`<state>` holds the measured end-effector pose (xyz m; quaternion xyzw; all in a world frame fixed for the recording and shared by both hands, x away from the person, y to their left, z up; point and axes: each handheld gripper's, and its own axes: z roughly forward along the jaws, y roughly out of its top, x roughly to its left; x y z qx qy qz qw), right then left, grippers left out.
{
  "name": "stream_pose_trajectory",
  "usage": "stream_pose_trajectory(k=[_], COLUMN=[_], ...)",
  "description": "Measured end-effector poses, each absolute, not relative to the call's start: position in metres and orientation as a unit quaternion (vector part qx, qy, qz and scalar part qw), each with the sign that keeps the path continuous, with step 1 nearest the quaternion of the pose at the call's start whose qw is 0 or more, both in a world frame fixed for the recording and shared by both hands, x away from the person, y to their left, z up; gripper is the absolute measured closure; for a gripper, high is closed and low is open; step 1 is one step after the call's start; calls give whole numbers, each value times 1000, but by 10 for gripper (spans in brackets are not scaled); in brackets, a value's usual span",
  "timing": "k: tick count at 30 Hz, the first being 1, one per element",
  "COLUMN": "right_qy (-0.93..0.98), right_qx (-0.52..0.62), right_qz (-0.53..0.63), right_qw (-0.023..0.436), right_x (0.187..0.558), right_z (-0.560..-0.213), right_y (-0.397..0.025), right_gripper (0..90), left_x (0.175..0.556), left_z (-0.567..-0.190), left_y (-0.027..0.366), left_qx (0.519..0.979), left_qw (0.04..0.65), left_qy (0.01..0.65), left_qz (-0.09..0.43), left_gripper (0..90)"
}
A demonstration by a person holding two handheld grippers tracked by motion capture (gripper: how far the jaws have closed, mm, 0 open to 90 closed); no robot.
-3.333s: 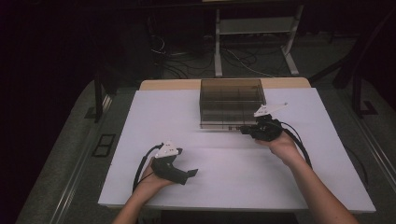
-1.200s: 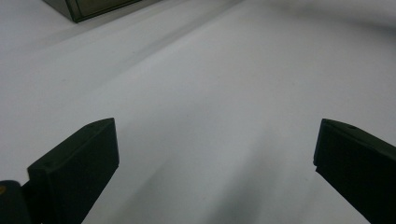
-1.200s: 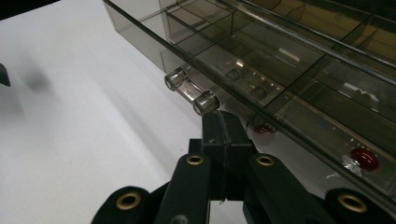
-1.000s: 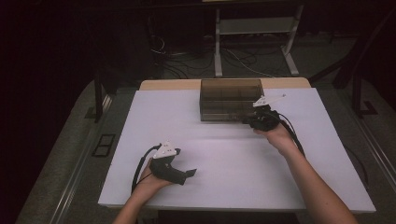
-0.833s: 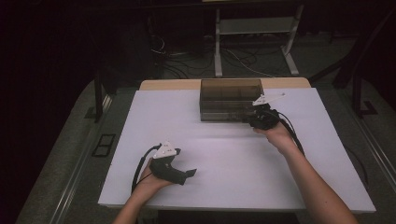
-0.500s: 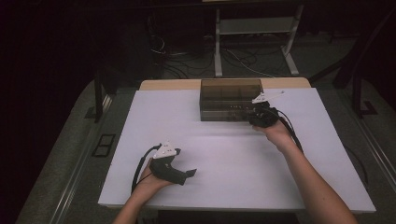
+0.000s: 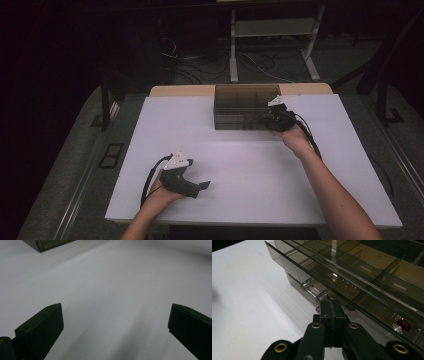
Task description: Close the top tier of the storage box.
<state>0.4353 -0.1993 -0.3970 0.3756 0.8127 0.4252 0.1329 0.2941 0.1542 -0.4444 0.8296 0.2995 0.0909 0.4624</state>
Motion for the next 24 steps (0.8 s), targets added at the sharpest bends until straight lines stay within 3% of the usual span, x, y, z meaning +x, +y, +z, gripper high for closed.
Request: stream_pose_trajectory(k=[24], right_qy=[807], right_qx=[383], right_qz=[428], right_qw=[136], right_x=[450], right_z=[-398], right_y=[-198], right_gripper=[888], left_x=[294], left_z=[-445], left_y=[153], left_qx=[832], left_qw=[460], left_qy=[297], left_qz=[89], left_gripper=[0])
